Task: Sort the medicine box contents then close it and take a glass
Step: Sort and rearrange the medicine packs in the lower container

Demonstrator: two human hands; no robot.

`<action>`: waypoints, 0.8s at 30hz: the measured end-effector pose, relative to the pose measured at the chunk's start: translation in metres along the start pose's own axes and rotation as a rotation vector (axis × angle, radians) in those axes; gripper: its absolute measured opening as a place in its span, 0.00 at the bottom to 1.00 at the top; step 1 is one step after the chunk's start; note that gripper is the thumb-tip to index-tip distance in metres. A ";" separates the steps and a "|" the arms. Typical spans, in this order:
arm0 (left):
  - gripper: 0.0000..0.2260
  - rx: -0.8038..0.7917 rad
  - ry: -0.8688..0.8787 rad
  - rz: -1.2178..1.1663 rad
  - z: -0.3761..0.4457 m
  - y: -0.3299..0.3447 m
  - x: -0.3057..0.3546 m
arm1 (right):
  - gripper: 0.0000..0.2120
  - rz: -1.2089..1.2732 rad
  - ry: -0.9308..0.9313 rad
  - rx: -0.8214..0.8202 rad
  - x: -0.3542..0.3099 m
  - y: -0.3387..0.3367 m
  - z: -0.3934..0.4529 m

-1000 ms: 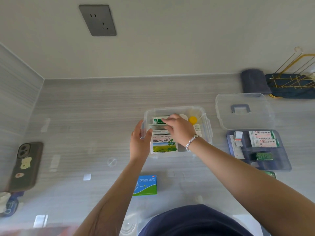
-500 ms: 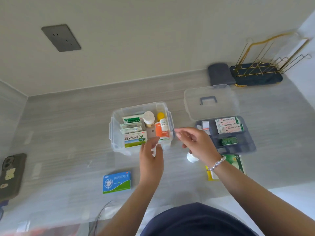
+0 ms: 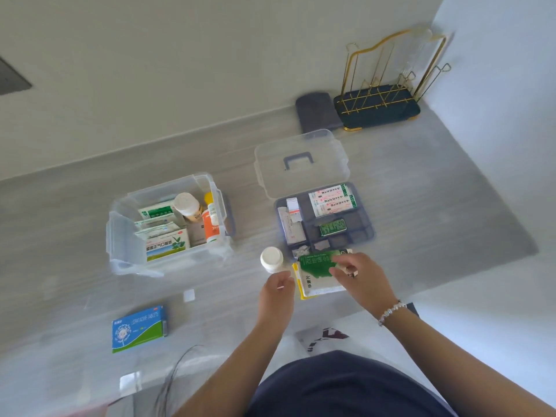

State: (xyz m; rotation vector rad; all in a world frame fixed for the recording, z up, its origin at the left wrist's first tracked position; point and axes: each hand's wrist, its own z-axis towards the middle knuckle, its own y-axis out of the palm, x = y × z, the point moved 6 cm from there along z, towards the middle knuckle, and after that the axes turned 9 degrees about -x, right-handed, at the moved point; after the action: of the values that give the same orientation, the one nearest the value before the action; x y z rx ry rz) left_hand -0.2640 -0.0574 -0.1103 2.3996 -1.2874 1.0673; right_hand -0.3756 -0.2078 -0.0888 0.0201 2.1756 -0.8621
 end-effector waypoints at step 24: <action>0.10 0.023 0.124 0.020 -0.002 -0.009 0.014 | 0.12 0.452 0.263 0.099 0.018 0.006 -0.007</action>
State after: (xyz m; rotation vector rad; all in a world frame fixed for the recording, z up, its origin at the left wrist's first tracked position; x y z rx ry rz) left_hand -0.2534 -0.0597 -0.0979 2.3006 -1.2670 1.2228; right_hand -0.3910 -0.2036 -0.1006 0.6814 2.2332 -0.7318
